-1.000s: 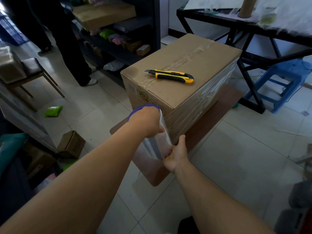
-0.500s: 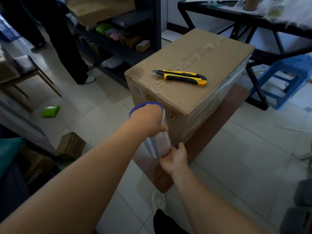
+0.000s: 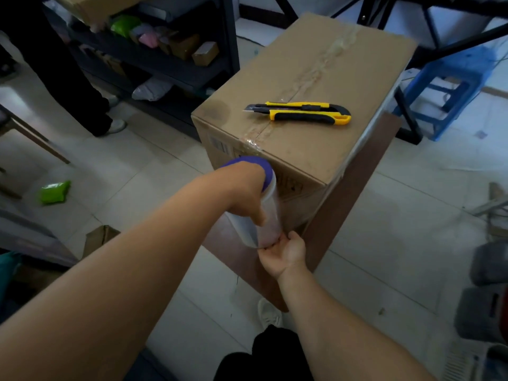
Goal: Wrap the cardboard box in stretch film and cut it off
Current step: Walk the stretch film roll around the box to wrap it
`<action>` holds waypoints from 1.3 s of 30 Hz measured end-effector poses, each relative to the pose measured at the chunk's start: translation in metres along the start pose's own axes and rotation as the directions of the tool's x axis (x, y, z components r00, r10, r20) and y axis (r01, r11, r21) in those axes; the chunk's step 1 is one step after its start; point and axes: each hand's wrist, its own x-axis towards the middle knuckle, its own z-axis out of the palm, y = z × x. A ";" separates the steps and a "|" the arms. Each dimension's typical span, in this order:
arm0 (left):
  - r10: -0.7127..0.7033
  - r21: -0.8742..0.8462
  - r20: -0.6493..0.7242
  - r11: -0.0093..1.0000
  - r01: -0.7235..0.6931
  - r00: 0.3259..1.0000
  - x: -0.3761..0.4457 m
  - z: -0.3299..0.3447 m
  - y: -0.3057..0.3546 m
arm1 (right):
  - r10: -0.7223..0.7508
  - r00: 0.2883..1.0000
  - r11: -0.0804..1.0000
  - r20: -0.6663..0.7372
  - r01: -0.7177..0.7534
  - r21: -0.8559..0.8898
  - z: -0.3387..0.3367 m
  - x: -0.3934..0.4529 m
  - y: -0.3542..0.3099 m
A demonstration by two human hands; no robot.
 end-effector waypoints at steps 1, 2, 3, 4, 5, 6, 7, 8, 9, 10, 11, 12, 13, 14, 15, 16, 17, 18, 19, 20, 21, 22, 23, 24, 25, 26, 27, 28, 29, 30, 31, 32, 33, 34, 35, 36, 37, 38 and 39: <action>0.013 0.003 0.016 1.000 -0.013 1.000 0.001 0.000 -0.002 | -0.013 1.000 1.000 -0.007 0.013 0.008 0.001 0.000 0.001; 0.024 0.001 0.032 1.000 -0.025 0.999 0.003 0.000 -0.004 | -0.029 0.999 0.999 -0.013 0.030 0.015 0.001 0.000 0.001; 0.039 -0.001 0.045 0.999 -0.039 0.998 0.005 0.001 -0.007 | -0.046 0.999 0.999 -0.014 0.046 0.025 0.001 0.000 0.002; 0.056 0.002 0.058 0.998 -0.056 0.997 0.007 0.001 -0.009 | -0.062 0.998 0.997 -0.015 0.062 0.039 0.001 0.000 0.002; 0.074 0.005 0.072 0.997 -0.075 0.995 0.008 0.001 -0.011 | -0.077 0.997 0.995 -0.017 0.078 0.060 0.002 0.000 0.003; 0.094 0.008 0.087 0.995 -0.095 0.992 0.010 0.002 -0.014 | -0.091 0.996 0.993 -0.022 0.093 0.076 0.002 0.001 0.005; 0.115 0.015 0.101 0.993 -0.117 0.988 0.011 0.002 -0.015 | -0.103 0.994 0.991 -0.035 0.106 0.085 0.002 0.001 0.006; 0.135 0.024 0.112 0.990 -0.139 0.985 0.012 0.002 -0.017 | -0.115 0.992 0.989 -0.053 0.119 0.092 0.002 0.002 0.008; 0.159 0.033 0.117 0.986 -0.164 0.980 0.012 0.002 -0.019 | -0.127 0.989 0.986 -0.071 0.134 0.103 0.003 0.002 0.011; 0.187 0.038 0.120 0.981 -0.192 0.975 0.013 0.001 -0.021 | -0.144 0.986 0.981 -0.085 0.153 0.117 0.004 0.002 0.014; 0.217 0.042 0.119 0.974 -0.223 0.969 0.013 0.001 -0.023 | -0.166 0.982 0.976 -0.094 0.178 0.129 0.006 0.000 0.017; 0.250 0.048 0.120 0.965 -0.257 0.961 0.014 0.001 -0.025 | -0.192 0.976 0.968 -0.101 0.206 0.146 0.008 -0.001 0.020; 0.285 0.054 0.128 0.954 -0.294 0.950 0.013 0.001 -0.028 | -0.220 0.970 0.956 -0.107 0.236 0.174 0.011 -0.004 0.023; 0.320 0.054 0.140 0.943 -0.330 0.937 0.013 0.000 -0.030 | -0.246 0.962 0.942 -0.119 0.266 0.205 0.013 -0.006 0.026; 0.356 0.045 0.148 0.930 -0.366 0.923 0.013 -0.002 -0.034 | -0.271 0.954 0.927 -0.129 0.295 0.232 0.017 -0.009 0.030; 0.393 0.039 0.155 0.914 -0.403 0.906 0.012 -0.003 -0.038 | -0.291 0.946 0.911 -0.140 0.319 0.260 0.021 -0.012 0.035; 0.431 0.042 0.162 0.896 -0.443 0.887 0.012 -0.004 -0.041 | -0.313 0.937 0.890 -0.153 0.346 0.299 0.024 -0.013 0.039; 0.476 0.057 0.173 0.869 -0.492 0.862 0.011 -0.006 -0.047 | -0.334 0.926 0.866 -0.173 0.374 0.332 0.027 -0.013 0.046; 0.510 0.069 0.181 0.846 -0.528 0.841 0.012 -0.007 -0.050 | -0.353 0.918 0.853 -0.182 0.395 0.341 0.030 -0.013 0.050; 0.530 0.073 0.183 0.833 -0.549 0.828 0.012 -0.007 -0.050 | -0.366 0.911 0.846 -0.189 0.410 0.341 0.030 -0.012 0.052; 0.550 0.080 0.188 0.817 -0.571 0.814 0.012 -0.007 -0.051 | -0.382 0.903 0.834 -0.198 0.429 0.347 0.033 -0.012 0.056; 0.571 0.088 0.193 0.800 -0.594 0.798 0.013 -0.008 -0.053 | -0.397 0.892 0.815 -0.218 0.452 0.364 0.034 -0.010 0.059; 0.587 0.098 0.199 0.784 -0.612 0.784 0.015 -0.008 -0.054 | -0.409 0.882 0.796 -0.235 0.471 0.379 0.036 -0.010 0.062; 0.602 0.108 0.209 0.769 -0.630 0.770 0.016 -0.008 -0.055 | -0.415 0.874 0.784 -0.255 0.485 0.387 0.038 -0.010 0.066; 0.619 0.119 0.221 0.750 -0.651 0.754 0.017 -0.009 -0.056 | -0.419 0.867 0.771 -0.268 0.496 0.400 0.041 -0.011 0.069; 0.635 0.131 0.237 0.729 -0.672 0.735 0.019 -0.010 -0.057 | -0.418 0.863 0.760 -0.283 0.503 0.411 0.042 -0.010 0.072; 0.649 0.145 0.256 0.707 -0.692 0.716 0.021 -0.012 -0.057 | -0.412 0.861 0.750 -0.298 0.506 0.426 0.044 -0.009 0.073; 0.658 0.159 0.279 0.687 -0.709 0.700 0.022 -0.013 -0.058 | -0.403 0.860 0.745 -0.313 0.507 0.434 0.044 -0.008 0.075; 0.664 0.173 0.300 0.668 -0.724 0.685 0.025 -0.014 -0.058 | -0.398 0.860 0.742 -0.320 0.507 0.439 0.046 -0.007 0.076; 0.671 0.186 0.318 0.649 -0.738 0.670 0.027 -0.015 -0.059 | -0.395 0.858 0.741 -0.328 0.509 0.439 0.047 -0.006 0.077; 0.679 0.198 0.333 0.629 -0.752 0.655 0.029 -0.016 -0.060 | -0.391 0.859 0.741 -0.332 0.507 0.440 0.050 -0.005 0.078; 0.689 0.205 0.345 0.608 -0.767 0.638 0.031 -0.016 -0.061 | -0.384 0.858 0.737 -0.341 0.507 0.447 0.051 -0.003 0.078; 0.700 0.210 0.350 0.589 -0.781 0.622 0.032 -0.017 -0.063 | -0.380 0.857 0.731 -0.347 0.508 0.455 0.054 -0.003 0.079; 0.713 0.213 0.348 0.571 -0.793 0.608 0.032 -0.017 -0.064 | -0.383 0.853 0.726 -0.354 0.515 0.456 0.057 -0.002 0.081; 0.728 0.217 0.345 0.552 -0.805 0.593 0.033 -0.017 -0.065 | -0.386 0.849 0.715 -0.360 0.523 0.464 0.060 -0.003 0.083; 0.742 0.221 0.344 0.531 -0.818 0.575 0.034 -0.017 -0.066 | -0.392 0.842 0.701 -0.370 0.534 0.473 0.062 -0.003 0.086; 0.754 0.222 0.347 0.511 -0.830 0.557 0.035 -0.018 -0.067 | -0.398 0.835 0.683 -0.381 0.546 0.484 0.065 -0.004 0.089; 0.765 0.221 0.351 0.494 -0.841 0.541 0.035 -0.018 -0.068 | -0.404 0.825 0.665 -0.395 0.561 0.492 0.065 -0.003 0.092; 0.775 0.220 0.353 0.476 -0.852 0.524 0.036 -0.018 -0.068 | -0.413 0.814 0.645 -0.408 0.577 0.500 0.066 -0.002 0.095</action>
